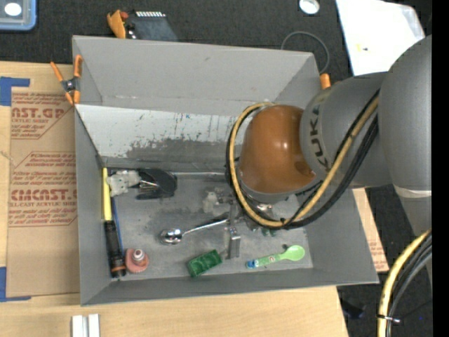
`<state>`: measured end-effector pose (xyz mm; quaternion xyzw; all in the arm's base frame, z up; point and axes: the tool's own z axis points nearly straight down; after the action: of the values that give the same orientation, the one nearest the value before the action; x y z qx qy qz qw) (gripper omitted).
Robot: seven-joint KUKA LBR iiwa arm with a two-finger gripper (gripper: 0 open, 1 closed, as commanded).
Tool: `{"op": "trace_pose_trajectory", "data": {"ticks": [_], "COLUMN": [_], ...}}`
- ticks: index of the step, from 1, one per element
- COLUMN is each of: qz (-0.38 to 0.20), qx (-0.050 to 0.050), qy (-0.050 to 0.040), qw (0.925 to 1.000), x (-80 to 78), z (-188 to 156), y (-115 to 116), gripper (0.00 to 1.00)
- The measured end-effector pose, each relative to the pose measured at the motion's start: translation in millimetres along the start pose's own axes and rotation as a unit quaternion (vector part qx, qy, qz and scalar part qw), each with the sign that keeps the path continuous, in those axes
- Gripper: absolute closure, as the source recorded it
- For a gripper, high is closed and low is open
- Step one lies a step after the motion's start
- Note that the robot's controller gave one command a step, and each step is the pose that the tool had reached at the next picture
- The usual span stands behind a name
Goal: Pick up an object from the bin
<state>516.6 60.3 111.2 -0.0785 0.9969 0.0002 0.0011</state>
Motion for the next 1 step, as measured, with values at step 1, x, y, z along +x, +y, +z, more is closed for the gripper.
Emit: {"op": "trace_pose_trajectory", "data": {"ticks": [1], "qz": [-0.033], "qx": [0.001], "qy": [0.0009], "qw": [0.9994], "x": [-31.1], "z": [-26.3], "y": [42.0], "gripper": [0.0]}}
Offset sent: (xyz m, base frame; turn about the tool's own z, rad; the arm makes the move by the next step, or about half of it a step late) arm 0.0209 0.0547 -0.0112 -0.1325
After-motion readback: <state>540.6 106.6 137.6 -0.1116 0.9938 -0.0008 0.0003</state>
